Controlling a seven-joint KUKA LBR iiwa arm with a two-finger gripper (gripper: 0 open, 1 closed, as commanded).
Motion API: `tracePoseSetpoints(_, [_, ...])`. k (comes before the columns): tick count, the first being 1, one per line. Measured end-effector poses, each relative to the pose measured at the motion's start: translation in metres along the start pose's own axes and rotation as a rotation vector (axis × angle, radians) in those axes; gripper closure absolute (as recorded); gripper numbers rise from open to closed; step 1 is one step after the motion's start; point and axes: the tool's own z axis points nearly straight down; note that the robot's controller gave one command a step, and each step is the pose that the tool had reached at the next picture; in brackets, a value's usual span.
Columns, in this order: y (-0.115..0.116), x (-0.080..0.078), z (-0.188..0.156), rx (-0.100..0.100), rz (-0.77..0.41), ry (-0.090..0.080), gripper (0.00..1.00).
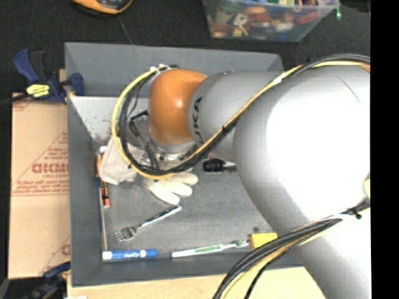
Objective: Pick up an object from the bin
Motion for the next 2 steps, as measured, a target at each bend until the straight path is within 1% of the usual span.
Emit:
tracePoseSetpoints(1, [0.0,0.0,0.0,0.0,0.0,0.0,1.0])
tracePoseSetpoints(2, [-0.002,0.002,-0.013,0.007,0.001,0.008,1.0])
